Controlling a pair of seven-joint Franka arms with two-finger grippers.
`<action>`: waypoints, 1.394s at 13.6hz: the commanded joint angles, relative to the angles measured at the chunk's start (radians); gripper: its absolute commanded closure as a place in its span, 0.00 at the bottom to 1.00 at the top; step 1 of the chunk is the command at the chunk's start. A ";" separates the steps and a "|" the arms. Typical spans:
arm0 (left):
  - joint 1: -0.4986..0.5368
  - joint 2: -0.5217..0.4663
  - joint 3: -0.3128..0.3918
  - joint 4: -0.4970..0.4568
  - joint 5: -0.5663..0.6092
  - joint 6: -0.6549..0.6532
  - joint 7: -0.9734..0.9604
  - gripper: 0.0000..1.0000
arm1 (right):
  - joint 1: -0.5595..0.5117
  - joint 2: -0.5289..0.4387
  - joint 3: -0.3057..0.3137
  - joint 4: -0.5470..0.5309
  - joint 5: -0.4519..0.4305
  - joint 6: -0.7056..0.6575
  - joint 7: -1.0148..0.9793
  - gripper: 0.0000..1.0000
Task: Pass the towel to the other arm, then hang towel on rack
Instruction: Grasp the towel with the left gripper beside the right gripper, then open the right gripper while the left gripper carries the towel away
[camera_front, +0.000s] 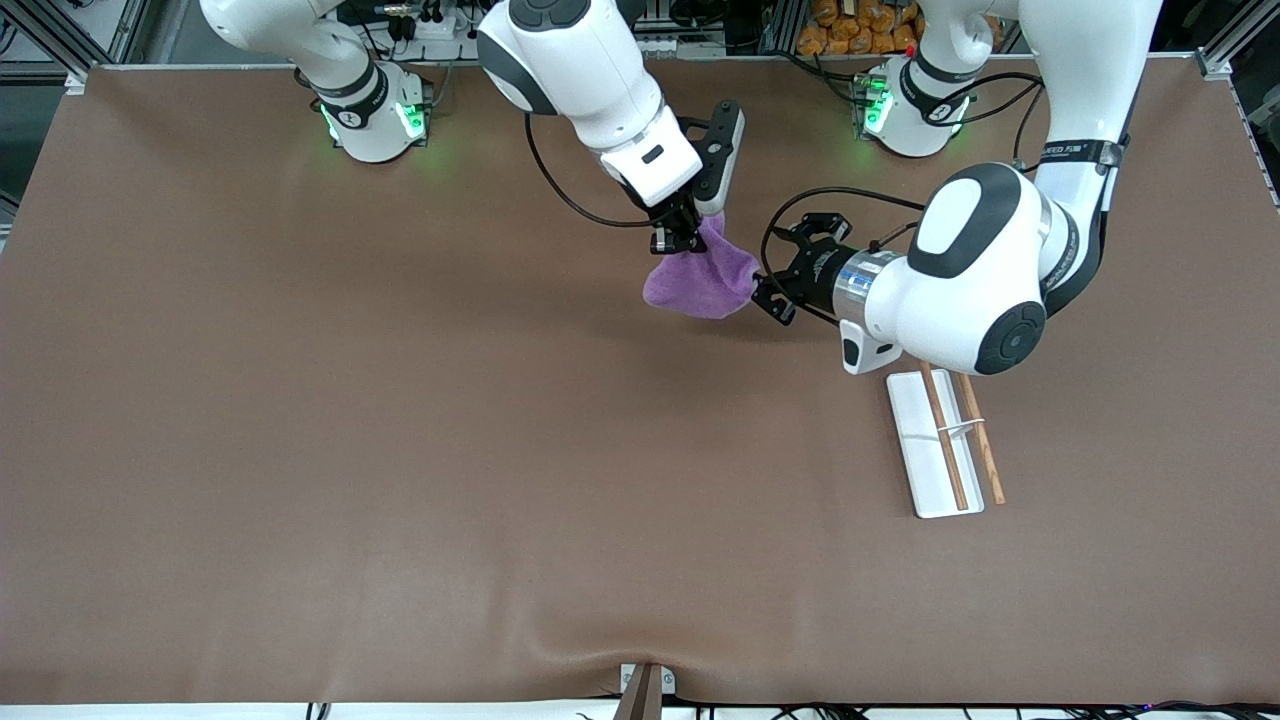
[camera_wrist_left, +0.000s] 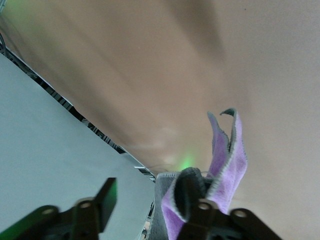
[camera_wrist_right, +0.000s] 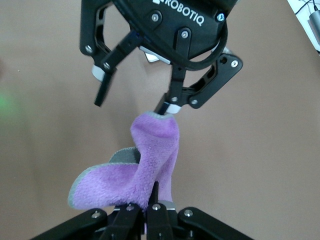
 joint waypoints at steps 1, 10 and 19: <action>-0.002 -0.001 -0.004 0.002 -0.019 0.022 -0.014 1.00 | 0.012 0.014 -0.010 0.026 -0.010 -0.004 -0.004 1.00; 0.073 -0.006 0.008 0.059 -0.011 0.024 0.040 1.00 | 0.012 0.013 -0.010 0.026 -0.010 -0.004 -0.005 1.00; 0.170 -0.009 0.008 0.102 0.130 0.018 0.175 1.00 | -0.011 -0.009 -0.028 0.023 -0.039 -0.034 0.008 0.00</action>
